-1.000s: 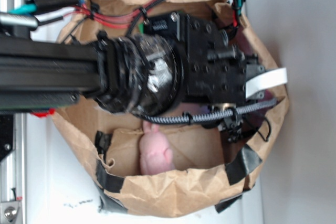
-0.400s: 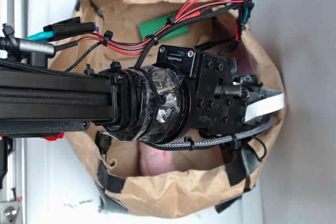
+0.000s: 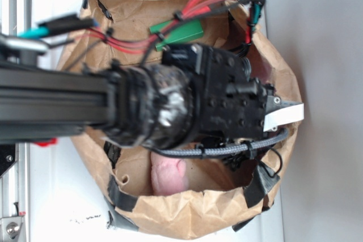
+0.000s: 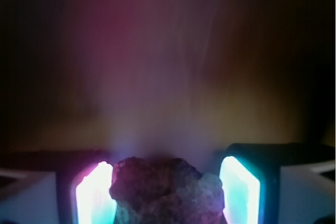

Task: Grab the rock.

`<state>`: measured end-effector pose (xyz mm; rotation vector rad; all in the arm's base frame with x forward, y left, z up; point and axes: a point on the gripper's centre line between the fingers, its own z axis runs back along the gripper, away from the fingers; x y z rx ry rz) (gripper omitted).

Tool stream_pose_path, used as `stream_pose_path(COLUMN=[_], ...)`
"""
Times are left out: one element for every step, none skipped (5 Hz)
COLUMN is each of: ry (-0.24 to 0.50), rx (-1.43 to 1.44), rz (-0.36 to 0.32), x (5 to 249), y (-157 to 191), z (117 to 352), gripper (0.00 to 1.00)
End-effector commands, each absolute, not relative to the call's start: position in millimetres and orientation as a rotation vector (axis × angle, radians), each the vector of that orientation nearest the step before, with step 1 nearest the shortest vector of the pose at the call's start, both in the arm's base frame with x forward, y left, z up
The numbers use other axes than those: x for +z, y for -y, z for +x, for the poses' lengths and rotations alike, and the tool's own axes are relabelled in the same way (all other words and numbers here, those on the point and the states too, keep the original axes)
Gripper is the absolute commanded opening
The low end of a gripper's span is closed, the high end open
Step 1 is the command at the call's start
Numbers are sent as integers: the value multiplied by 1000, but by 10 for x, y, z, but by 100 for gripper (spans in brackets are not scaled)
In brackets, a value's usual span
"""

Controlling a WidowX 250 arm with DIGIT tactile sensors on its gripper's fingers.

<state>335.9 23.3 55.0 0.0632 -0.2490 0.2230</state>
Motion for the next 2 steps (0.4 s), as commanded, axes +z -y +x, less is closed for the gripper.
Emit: stream_pose_path(ry=[142, 94], rx=[28, 6], rz=[40, 94], x=[1452, 1765], y=[-280, -154], z=[3102, 2955], gripper=[0, 0])
